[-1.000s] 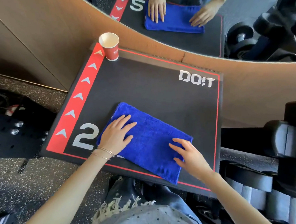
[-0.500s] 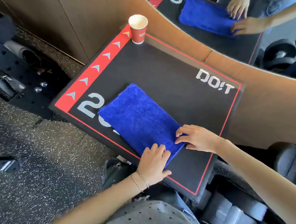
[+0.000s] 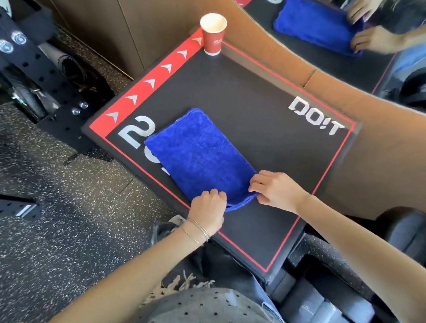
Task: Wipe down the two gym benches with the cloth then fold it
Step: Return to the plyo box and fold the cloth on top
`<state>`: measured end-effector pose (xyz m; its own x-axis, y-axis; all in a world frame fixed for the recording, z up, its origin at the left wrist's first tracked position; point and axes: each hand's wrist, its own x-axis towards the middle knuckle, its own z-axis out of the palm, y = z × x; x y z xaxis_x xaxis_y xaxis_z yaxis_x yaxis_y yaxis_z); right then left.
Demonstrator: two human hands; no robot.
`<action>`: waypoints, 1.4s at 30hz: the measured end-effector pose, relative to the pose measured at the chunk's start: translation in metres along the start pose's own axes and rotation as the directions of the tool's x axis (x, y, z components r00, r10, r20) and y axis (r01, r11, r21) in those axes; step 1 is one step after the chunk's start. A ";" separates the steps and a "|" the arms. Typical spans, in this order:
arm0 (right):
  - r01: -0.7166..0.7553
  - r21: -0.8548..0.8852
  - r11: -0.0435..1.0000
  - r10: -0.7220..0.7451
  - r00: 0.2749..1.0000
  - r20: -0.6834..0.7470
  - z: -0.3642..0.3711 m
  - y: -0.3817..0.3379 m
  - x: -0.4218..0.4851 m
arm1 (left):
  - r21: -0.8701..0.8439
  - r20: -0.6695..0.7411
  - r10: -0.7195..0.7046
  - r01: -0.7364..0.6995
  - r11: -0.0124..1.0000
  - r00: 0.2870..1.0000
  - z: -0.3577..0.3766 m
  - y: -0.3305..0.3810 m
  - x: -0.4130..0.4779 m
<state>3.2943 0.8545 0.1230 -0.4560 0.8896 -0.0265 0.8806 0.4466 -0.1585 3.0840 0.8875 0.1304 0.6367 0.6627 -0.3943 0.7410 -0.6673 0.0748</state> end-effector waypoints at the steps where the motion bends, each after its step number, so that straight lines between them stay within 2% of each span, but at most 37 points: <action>1: -0.015 -0.031 0.999 0.014 1.000 -0.013 0.000 -0.003 0.002 | -0.031 0.007 -0.010 0.010 0.999 1.000 -0.001 -0.004 0.002; 4: -0.009 -0.042 0.999 0.008 1.000 -0.029 -0.001 -0.020 0.002 | -0.075 0.039 0.007 -0.004 0.997 0.999 -0.006 -0.018 -0.002; 6: 0.016 0.018 1.000 -0.017 1.000 0.022 -0.001 -0.039 -0.003 | -0.094 0.121 0.031 -0.019 0.995 0.992 -0.007 -0.032 -0.011; 8: -0.022 0.121 0.992 0.003 0.988 0.154 0.004 -0.061 -0.008 | -0.131 0.220 0.064 -0.035 0.991 0.973 -0.007 -0.048 -0.023; 11: -0.177 0.293 0.940 0.020 0.882 0.470 -0.004 -0.080 0.005 | -0.205 0.349 0.144 -0.074 0.976 0.926 -0.008 -0.071 -0.039; 14: -0.272 0.349 0.897 0.026 0.820 0.572 -0.020 -0.073 0.030 | -0.355 0.326 0.137 -0.013 0.935 0.935 -0.017 -0.090 -0.041; 18: -0.389 0.391 0.834 0.143 0.837 0.528 -0.038 -0.051 0.055 | -0.523 0.199 0.052 0.062 0.850 0.979 -0.033 -0.110 -0.023; 23: -0.525 0.476 0.706 0.327 0.837 0.438 -0.044 -0.024 0.076 | -0.638 0.093 0.000 0.059 0.768 0.996 -0.053 -0.136 0.018; 26: -0.574 0.499 0.649 0.393 0.815 0.426 -0.042 -0.007 0.094 | -0.584 0.026 0.009 0.008 0.811 1.000 -0.059 -0.149 0.043; 31: -0.647 0.433 0.628 0.542 0.762 0.354 -0.036 0.015 0.127 | -0.623 -0.068 -0.051 -0.002 0.782 0.996 -0.066 -0.163 0.076; 37: -0.750 0.323 0.578 0.662 0.662 0.351 -0.017 0.022 0.152 | -0.452 -0.060 -0.059 0.025 0.891 0.996 -0.067 -0.168 0.106; 42: -0.718 0.206 0.665 0.682 0.696 0.224 -0.007 0.014 0.152 | -0.329 -0.041 -0.034 0.018 0.944 0.999 -0.058 -0.172 0.114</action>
<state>3.2382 0.9965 0.1238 0.2544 0.9024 -0.3478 0.8864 -0.3614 -0.2893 3.0416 1.0976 0.1258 0.6195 0.6982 -0.3589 0.7816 -0.5058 0.3650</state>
